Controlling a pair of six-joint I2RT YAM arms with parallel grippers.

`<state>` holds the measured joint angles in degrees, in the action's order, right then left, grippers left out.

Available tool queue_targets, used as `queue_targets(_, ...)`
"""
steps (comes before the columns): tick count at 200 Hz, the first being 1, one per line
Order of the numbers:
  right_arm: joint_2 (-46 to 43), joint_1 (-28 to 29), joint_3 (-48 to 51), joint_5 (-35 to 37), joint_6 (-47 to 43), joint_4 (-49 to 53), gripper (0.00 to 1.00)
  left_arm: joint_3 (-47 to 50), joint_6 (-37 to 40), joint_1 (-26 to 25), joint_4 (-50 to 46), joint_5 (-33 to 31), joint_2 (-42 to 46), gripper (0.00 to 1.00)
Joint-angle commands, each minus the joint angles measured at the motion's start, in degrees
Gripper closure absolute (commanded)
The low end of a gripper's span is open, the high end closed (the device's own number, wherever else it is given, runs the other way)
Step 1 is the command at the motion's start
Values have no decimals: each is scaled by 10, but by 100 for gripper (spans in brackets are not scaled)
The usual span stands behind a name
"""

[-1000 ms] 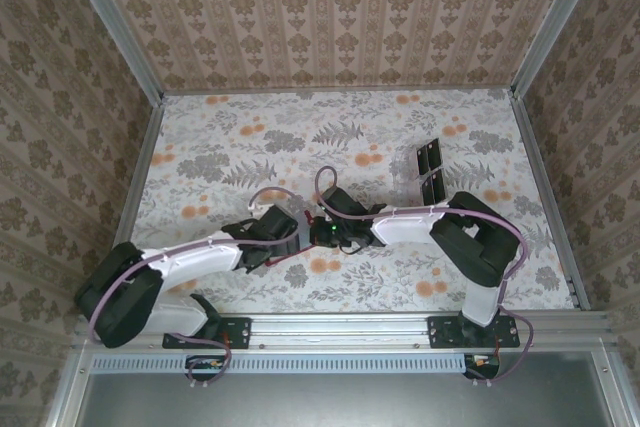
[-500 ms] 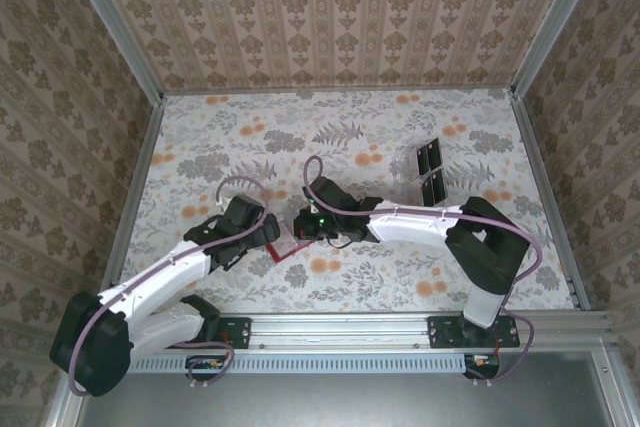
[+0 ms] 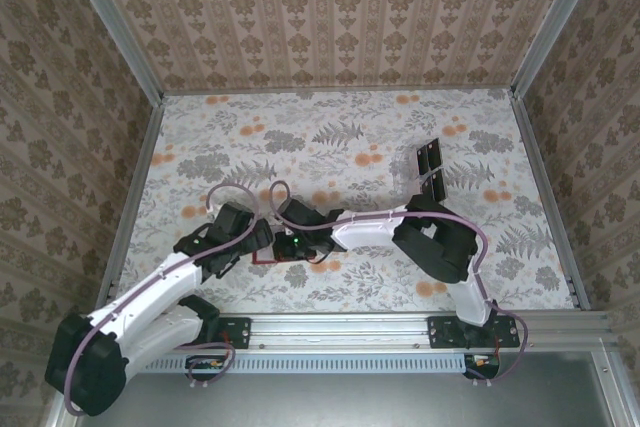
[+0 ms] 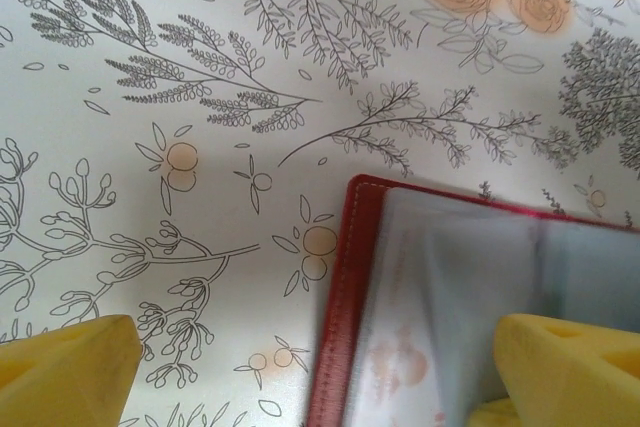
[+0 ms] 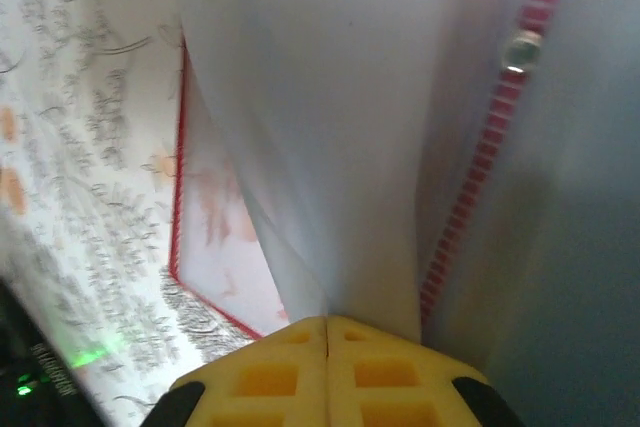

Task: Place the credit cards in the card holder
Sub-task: Flip over the card slot on the card holder.

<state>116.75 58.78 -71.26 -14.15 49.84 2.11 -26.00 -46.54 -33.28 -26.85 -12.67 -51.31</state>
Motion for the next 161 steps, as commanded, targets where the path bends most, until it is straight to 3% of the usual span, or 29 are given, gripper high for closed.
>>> queue_targets(1,12,7,-18,-16,0,7,74,5,-11,5,-17,-12,18,0)
queue_targets(69,-92,6,0,5,-15,18,55,-7,10,27,-24,2,24,0)
queue_targets(119,-173,-28,66,45,-17,54,56,-20,41,33,-9,32,1,0)
queue_targets(161,-152,-43,67,62,-20,74,70,-16,40,23,57,59,-52,0)
